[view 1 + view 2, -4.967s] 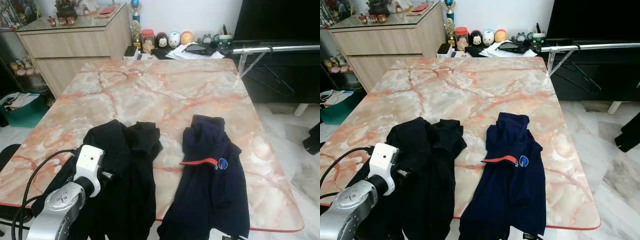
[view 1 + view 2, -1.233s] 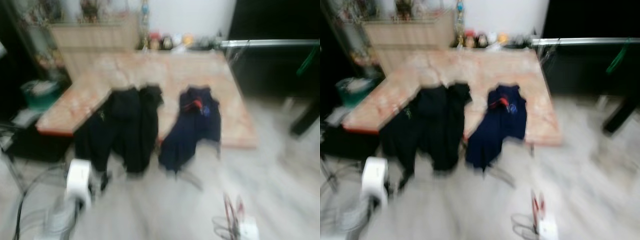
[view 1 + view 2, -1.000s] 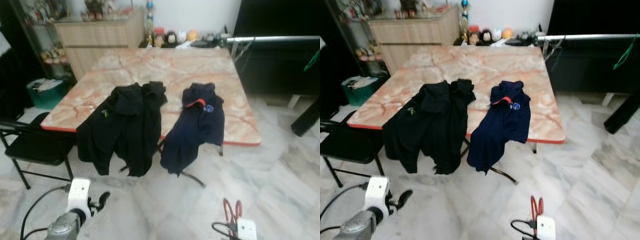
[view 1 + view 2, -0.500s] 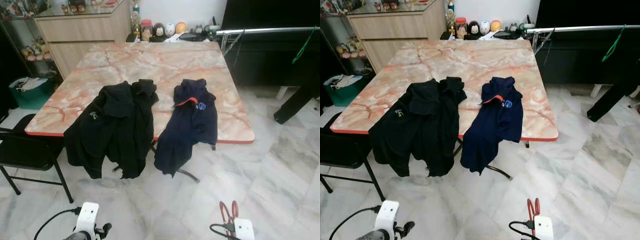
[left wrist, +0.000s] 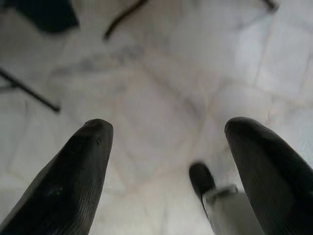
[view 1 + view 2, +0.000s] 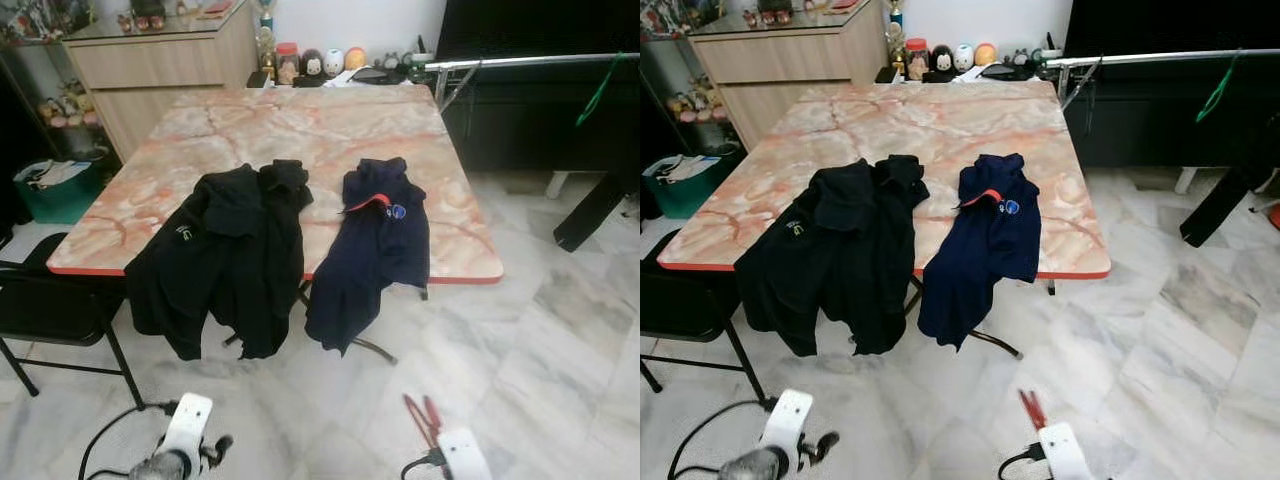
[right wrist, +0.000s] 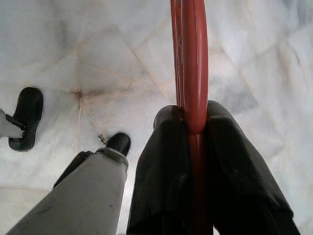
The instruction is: Hang hanger
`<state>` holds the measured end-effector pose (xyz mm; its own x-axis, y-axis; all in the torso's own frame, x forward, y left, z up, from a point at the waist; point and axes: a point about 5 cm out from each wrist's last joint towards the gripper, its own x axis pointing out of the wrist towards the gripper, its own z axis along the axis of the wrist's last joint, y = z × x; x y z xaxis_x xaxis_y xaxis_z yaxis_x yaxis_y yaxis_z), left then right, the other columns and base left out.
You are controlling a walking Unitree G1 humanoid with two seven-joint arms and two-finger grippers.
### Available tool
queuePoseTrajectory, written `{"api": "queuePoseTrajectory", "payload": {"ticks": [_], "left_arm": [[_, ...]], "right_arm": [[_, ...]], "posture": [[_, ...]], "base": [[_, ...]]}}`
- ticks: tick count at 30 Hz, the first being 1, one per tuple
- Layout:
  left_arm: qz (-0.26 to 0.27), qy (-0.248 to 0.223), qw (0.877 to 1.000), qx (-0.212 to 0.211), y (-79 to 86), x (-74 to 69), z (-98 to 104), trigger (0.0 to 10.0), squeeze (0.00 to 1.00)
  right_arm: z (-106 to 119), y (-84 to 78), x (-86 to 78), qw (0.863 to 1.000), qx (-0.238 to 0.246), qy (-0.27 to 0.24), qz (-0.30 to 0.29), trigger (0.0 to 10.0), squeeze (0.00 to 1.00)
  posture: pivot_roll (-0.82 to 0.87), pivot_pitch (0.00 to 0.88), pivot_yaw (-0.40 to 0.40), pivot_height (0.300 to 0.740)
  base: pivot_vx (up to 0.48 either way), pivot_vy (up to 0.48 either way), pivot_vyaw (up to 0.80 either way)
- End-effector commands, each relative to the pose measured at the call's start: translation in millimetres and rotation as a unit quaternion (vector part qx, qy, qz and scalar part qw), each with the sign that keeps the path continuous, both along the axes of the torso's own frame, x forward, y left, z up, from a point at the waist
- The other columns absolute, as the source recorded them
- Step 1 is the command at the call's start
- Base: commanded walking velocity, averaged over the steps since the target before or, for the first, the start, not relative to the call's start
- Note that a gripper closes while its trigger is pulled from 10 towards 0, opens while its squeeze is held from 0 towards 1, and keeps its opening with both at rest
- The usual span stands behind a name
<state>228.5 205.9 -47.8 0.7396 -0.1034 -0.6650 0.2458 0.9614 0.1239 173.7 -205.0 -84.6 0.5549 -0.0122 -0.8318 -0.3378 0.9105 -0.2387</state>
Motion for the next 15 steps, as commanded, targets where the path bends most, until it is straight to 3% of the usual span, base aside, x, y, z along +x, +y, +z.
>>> {"api": "queuePoseTrajectory", "payload": {"ticks": [1, 4, 8, 10, 12, 13, 15], "left_arm": [[-0.095, -0.044, 0.994, 0.026, -2.1, 11.4, 14.0, 10.0, 0.0], [-0.134, -0.062, 0.989, 0.027, -4.3, 14.5, 20.0, 10.0, 0.0], [-0.156, -0.079, 0.984, 0.024, -1.6, 17.8, 27.2, 10.0, 0.0], [-0.181, -0.077, 0.98, 0.017, -2.0, 16.2, 28.3, 10.0, 0.0], [-0.187, -0.076, 0.979, 0.018, -2.3, 15.6, 28.2, 10.0, 0.0], [-0.233, -0.067, 0.97, 0.015, -6.5, 10.3, 26.7, 10.0, 0.0], [-0.244, -0.065, 0.967, 0.012, -7.8, 9.4, 26.8, 10.0, 0.0]], "right_arm": [[3.8, 9.1, 8.5, 0.988, -0.034, 0.003, 0.15, 10.0, 0.0], [3.9, 11.3, 9.2, 0.979, -0.05, 0.012, 0.196, 10.0, 0.0], [3.1, 6.9, 7.9, 0.982, -0.069, 0.011, 0.177, 10.0, 0.0], [34.5, 2.0, 54.9, 0.974, -0.03, -0.039, 0.22, 10.0, 0.0], [38.4, 2.0, 59.6, 0.972, -0.024, -0.043, 0.229, 10.0, 0.0], [44.2, 11.5, 63.1, 0.957, 0.018, -0.044, 0.287, 10.0, 0.0], [45.6, 13.0, 64.0, 0.953, 0.024, -0.044, 0.298, 10.0, 0.0]], "posture": [[0.04, 0.0, 0.056, 0.74], [0.03, 0.0, 0.058, 0.74], [0.04, 0.0, 0.055, 0.74], [0.04, 0.0, 0.056, 0.74], [0.04, 0.0, 0.055, 0.74], [0.05, 0.0, 0.051, 0.74], [0.05, 0.0, 0.05, 0.74]], "base": [[0.0, 0.0, 0.0], [0.0, 0.0, 0.0], [0.0, 0.0, 0.0], [0.0, 0.0, 0.0], [0.0, 0.0, 0.0], [0.0, 0.0, 0.0], [0.0, 0.0, 0.0]]}}
